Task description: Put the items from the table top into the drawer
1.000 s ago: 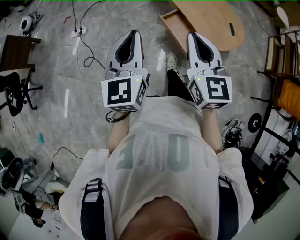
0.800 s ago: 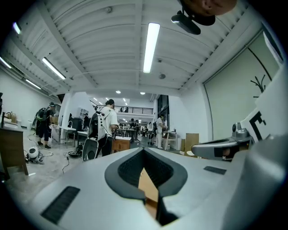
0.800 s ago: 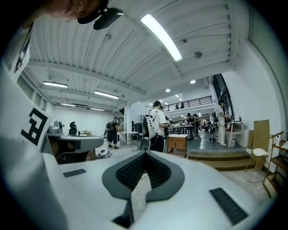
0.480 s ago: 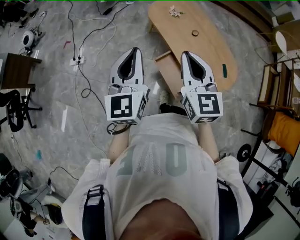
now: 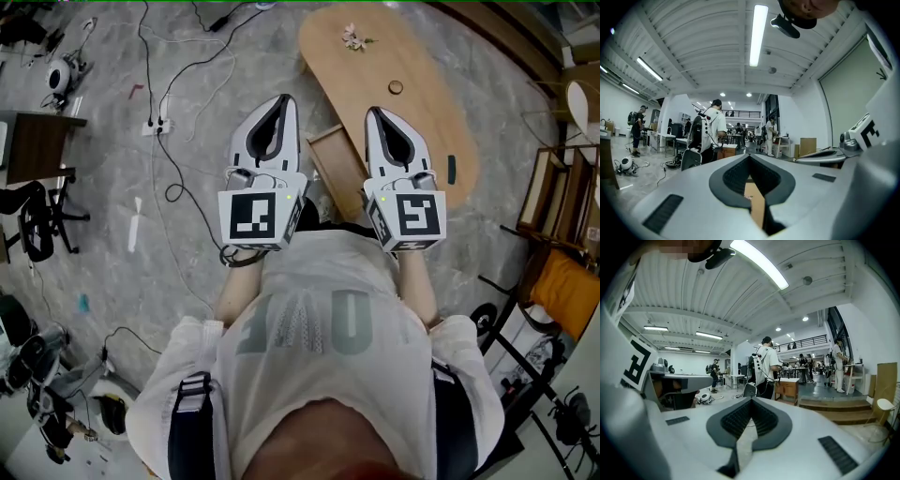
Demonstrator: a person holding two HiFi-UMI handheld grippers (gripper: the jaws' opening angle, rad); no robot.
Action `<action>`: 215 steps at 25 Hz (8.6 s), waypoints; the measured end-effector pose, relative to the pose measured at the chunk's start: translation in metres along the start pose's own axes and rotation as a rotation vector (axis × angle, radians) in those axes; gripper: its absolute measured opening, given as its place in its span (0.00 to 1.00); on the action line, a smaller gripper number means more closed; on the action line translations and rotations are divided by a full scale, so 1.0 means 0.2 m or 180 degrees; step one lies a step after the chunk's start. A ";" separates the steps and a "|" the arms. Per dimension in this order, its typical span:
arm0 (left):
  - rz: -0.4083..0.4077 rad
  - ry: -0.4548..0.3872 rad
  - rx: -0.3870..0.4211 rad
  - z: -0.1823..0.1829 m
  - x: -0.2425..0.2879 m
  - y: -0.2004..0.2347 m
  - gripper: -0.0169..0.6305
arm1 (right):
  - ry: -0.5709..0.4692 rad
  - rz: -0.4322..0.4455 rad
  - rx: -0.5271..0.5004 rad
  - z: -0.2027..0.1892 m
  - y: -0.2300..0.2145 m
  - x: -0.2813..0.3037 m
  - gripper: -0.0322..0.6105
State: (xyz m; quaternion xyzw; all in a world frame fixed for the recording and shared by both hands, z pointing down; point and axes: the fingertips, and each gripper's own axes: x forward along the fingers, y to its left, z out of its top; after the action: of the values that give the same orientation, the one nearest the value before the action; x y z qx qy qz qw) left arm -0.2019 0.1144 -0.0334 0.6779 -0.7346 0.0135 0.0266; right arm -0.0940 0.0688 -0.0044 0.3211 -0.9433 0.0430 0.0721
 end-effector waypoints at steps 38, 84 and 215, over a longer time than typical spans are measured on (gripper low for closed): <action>-0.1329 0.0408 0.0258 -0.22 0.60 -0.29 0.04 | -0.0118 -0.0963 0.0206 -0.04 -0.46 0.12 0.06; -0.1793 0.2257 0.0600 -2.76 2.00 -1.10 0.49 | 0.0651 -0.1493 0.0947 -1.81 -1.31 0.26 0.06; 0.0302 0.1349 -0.0183 -1.88 0.87 -0.09 0.04 | 0.0725 -0.0407 0.0773 -1.52 -0.39 0.38 0.06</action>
State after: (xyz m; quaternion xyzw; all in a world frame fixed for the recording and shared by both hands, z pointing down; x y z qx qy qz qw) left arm -0.1907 -0.0393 0.3523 0.6236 -0.7437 0.1359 0.1991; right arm -0.0724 0.0005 0.3104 0.3798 -0.8946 0.1879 0.1417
